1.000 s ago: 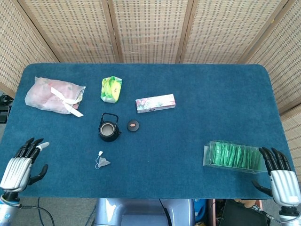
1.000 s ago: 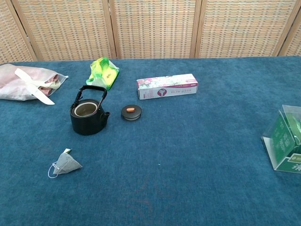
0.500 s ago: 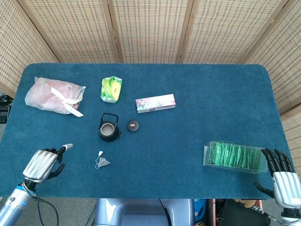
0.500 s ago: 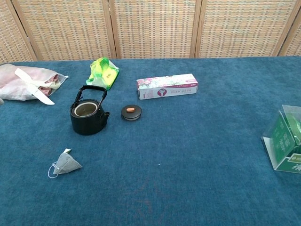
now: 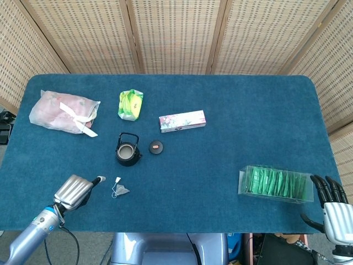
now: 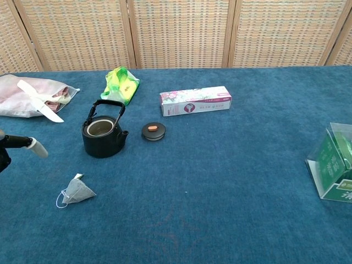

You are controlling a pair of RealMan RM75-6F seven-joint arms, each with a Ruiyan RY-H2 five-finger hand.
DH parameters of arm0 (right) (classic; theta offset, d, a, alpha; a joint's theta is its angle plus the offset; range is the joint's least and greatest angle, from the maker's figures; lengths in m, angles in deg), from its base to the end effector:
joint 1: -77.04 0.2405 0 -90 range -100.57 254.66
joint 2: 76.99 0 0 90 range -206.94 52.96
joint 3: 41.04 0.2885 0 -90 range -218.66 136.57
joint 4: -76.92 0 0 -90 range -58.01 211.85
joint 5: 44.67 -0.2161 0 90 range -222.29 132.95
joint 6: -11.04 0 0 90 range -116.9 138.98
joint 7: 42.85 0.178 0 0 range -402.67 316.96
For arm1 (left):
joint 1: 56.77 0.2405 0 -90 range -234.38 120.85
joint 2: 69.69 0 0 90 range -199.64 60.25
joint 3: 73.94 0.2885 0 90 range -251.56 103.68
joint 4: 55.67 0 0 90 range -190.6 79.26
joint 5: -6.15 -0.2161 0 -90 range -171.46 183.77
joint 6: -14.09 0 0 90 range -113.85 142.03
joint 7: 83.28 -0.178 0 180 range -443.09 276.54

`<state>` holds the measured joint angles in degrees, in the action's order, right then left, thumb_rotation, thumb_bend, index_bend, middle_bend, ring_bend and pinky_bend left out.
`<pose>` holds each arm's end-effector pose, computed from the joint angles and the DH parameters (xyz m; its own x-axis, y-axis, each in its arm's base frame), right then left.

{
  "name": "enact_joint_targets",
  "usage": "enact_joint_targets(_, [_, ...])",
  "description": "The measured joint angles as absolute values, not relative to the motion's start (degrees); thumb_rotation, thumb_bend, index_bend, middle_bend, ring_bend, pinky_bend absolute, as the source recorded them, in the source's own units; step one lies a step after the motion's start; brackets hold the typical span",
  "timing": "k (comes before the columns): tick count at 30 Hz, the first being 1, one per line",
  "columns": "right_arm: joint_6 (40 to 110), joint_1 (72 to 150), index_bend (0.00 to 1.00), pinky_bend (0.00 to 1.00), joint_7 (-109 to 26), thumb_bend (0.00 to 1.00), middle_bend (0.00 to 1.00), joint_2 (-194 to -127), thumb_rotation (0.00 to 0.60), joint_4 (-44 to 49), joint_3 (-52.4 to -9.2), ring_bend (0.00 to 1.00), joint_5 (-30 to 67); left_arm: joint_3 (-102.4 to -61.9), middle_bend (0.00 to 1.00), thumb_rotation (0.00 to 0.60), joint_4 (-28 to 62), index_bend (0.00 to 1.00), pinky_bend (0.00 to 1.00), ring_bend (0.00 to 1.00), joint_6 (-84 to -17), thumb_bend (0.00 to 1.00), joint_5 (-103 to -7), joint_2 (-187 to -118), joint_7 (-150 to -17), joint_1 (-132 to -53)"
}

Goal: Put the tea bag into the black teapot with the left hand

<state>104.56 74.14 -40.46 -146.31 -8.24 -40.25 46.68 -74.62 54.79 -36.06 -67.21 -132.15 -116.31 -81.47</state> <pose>-0.3623 -0.1623 0.1577 0.3936 0.0542 0.9177 -0.9193 0.0210 0.3931 -0.2477 0.2622 0.0525 0.6842 0.4140 0.6003 0.7279 -0.4379 -0.5276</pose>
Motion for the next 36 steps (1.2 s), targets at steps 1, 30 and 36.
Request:
enact_joint_targets(1, [104.5, 74.1, 0.12, 0.16, -40.4, 0.01, 0.20, -146.3, 0.600, -8.2, -40.2, 0.08, 46.6, -74.7, 0.75, 0.600, 55.1, 0.18, 0.65, 0.65, -35.4, 0.96, -65.9, -132.4, -117.4, -82.3])
enact_joint_targets(30, [104.8, 72.7, 0.12, 0.16, -40.2, 0.01, 0.20, -146.3, 0.600, -7.9, -40.3, 0.08, 45.4, -71.5, 0.75, 0.600, 49.9, 0.18, 0.65, 0.65, -31.1, 0.96, -44.5, -142.5, -124.2, -97.3])
enact_joint_targets(36, [104.6, 72.7, 0.12, 0.16, -40.2, 0.01, 0.20, -146.3, 0.600, -7.8, -40.2, 0.08, 45.2, -70.4, 0.75, 0.600, 49.5, 0.18, 0.65, 0.65, -31.9, 0.96, -43.2, -142.8, -123.8, -98.4])
